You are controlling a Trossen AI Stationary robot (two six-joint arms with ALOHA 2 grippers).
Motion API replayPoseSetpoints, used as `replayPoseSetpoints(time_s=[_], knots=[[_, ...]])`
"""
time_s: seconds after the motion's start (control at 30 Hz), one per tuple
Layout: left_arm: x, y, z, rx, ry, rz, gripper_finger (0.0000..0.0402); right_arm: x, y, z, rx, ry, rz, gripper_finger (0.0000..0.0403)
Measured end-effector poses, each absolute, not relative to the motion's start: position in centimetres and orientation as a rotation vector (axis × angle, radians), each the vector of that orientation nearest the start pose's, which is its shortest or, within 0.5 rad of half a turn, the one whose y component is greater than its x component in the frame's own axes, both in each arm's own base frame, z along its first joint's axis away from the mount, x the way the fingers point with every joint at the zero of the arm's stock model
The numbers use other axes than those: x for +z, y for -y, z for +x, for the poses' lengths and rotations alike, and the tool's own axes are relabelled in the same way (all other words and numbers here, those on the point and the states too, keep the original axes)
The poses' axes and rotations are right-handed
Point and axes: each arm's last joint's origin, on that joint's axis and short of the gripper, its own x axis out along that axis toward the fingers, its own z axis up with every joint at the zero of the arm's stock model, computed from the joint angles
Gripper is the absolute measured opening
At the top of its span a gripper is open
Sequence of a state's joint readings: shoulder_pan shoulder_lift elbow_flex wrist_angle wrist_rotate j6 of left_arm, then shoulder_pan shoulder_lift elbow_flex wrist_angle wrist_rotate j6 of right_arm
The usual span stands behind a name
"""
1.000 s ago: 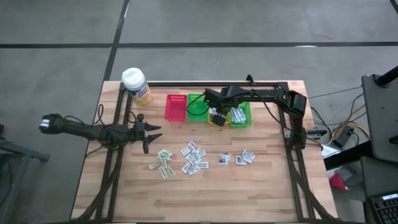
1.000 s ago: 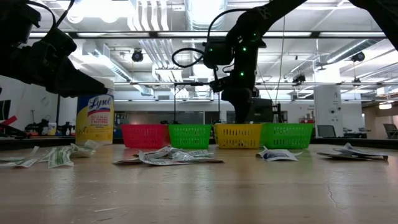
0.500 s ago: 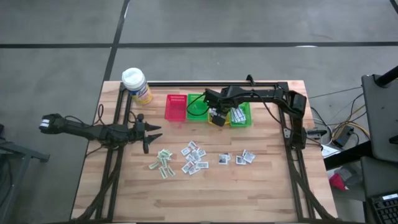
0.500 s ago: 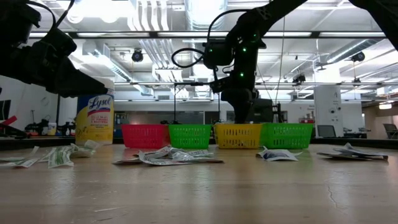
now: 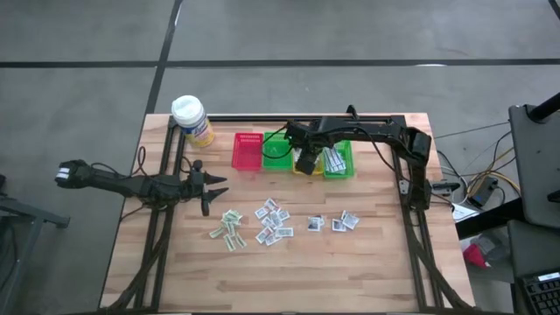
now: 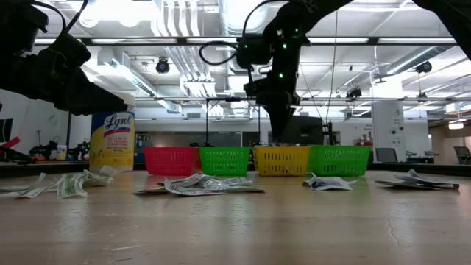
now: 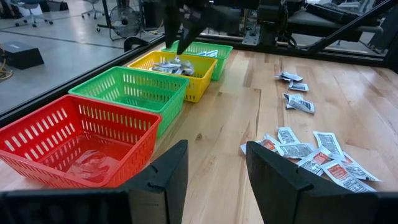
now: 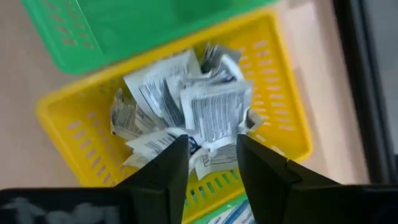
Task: Pick & Place First Aid Supplies
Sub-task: Put the blue alcohol pad into the yellow bin
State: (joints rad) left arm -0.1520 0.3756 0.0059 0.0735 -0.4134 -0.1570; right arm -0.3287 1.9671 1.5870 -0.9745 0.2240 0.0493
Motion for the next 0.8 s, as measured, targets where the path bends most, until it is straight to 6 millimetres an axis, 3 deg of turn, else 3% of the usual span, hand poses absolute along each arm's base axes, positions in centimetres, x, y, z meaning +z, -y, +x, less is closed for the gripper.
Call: replayPoseSetpoints(time_s=[0.3,0.47,0.6,0.8], knots=[[14.0,0.6,11.5,0.281,-0.264,-0.072,0.0158,26.2,12.8,36.9,-0.503,-1.390,0.127,0.0144],[14.0,0.6,11.5,0.281,-0.264,-0.072,0.0158,28.5,11.5,36.9,-0.457,-1.393,0.218,0.0135],[14.0,0.6,11.5,0.281,-0.264,-0.072,0.0158,30.1,9.8,37.4,-0.419,-1.361,0.301,0.0129],[14.0,0.6,11.5,0.281,-0.264,-0.072,0.0158,31.6,5.4,38.2,-0.356,-1.338,0.276,0.0120]])
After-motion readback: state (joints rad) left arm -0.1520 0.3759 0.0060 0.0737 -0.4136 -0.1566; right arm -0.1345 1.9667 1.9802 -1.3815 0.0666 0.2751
